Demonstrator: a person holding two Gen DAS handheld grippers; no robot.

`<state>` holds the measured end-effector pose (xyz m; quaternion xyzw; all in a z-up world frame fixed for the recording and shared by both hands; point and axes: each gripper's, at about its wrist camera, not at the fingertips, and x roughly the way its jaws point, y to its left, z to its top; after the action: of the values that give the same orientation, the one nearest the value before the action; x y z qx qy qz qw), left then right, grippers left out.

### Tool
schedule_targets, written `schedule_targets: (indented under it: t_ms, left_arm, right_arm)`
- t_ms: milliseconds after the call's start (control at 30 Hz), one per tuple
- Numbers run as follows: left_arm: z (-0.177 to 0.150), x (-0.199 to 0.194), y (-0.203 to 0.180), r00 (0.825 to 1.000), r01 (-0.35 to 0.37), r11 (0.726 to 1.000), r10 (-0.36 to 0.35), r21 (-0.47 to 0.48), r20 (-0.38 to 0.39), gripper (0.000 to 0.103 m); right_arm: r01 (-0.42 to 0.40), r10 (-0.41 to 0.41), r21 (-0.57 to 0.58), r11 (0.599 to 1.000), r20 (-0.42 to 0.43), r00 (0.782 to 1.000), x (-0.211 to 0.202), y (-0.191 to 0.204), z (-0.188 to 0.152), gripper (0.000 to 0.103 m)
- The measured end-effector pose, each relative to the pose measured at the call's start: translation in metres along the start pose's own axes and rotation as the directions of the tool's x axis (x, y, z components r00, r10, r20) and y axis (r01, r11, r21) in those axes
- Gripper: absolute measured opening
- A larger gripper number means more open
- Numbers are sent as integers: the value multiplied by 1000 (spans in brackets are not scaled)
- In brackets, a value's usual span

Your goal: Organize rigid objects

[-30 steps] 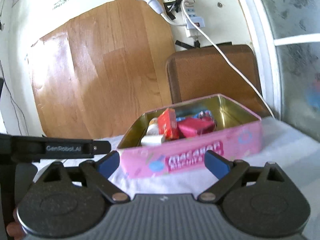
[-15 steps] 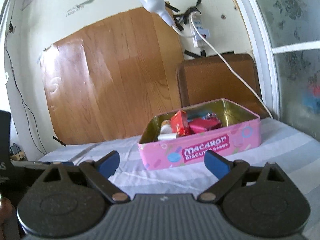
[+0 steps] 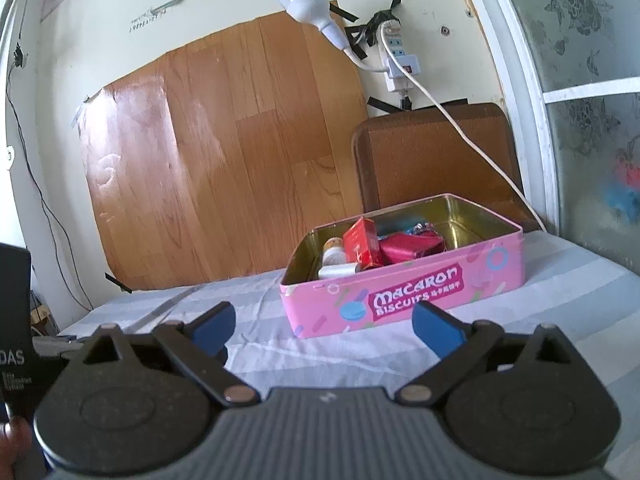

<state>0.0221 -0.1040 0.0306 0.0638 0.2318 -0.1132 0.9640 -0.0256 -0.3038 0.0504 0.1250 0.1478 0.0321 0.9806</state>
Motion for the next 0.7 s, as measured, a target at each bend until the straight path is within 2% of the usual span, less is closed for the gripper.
schedule_targets:
  t_ms: [67, 300, 700]
  left_arm:
    - [-2, 1, -2, 1000, -11, 1000, 11, 21, -9, 103]
    - [-5, 6, -3, 999, 22, 999, -21, 26, -50, 103]
    - [-8, 8, -10, 997, -32, 998, 36, 49, -65, 103]
  right_arm:
    - [0, 0, 7, 1000, -8, 1000, 2, -1, -2, 99]
    - [9, -8, 19, 1000, -25, 1000, 8, 1, -6, 100]
    - [21, -20, 36, 999, -35, 999, 9, 3, -10, 100]
